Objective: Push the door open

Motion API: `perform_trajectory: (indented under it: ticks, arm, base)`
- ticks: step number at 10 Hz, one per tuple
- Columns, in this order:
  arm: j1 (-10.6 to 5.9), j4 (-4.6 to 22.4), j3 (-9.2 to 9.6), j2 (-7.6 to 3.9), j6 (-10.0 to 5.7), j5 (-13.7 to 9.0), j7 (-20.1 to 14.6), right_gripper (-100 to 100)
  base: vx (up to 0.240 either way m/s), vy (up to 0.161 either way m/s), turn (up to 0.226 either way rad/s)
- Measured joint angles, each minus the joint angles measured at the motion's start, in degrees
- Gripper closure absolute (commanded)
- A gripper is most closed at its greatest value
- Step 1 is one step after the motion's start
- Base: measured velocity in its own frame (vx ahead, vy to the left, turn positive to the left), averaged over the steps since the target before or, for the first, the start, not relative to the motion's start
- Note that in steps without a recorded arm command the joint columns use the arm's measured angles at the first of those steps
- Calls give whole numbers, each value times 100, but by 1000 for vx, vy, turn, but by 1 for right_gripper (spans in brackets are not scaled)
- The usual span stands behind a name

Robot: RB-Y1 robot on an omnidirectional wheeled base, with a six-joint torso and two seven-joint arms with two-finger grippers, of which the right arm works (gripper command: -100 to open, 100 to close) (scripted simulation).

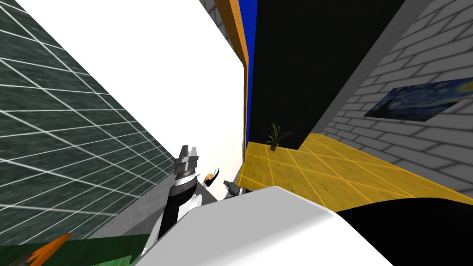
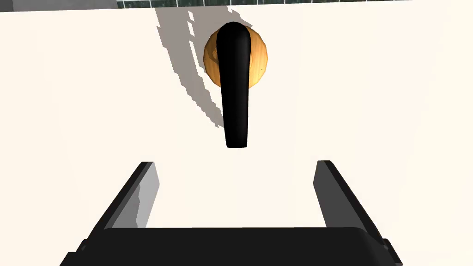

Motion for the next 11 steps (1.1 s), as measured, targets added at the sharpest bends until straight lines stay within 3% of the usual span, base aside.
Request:
perform_trajectory:
  ticks: [5, 6, 7, 11]
  arm:
    - [2, -1, 2, -5, -1, 0, -2, 100]
    - [2, -1, 2, -5, -1, 0, -2, -100]
    - [-9, 112, -113, 84, -16, -18, 40, -100]
    - [54, 203, -566, 237, 49, -91, 214, -100]
  base:
    - [-10, -15, 1]
    - [-46, 100, -108]
    - [-91, 133, -111]
    - [-94, 142, -92]
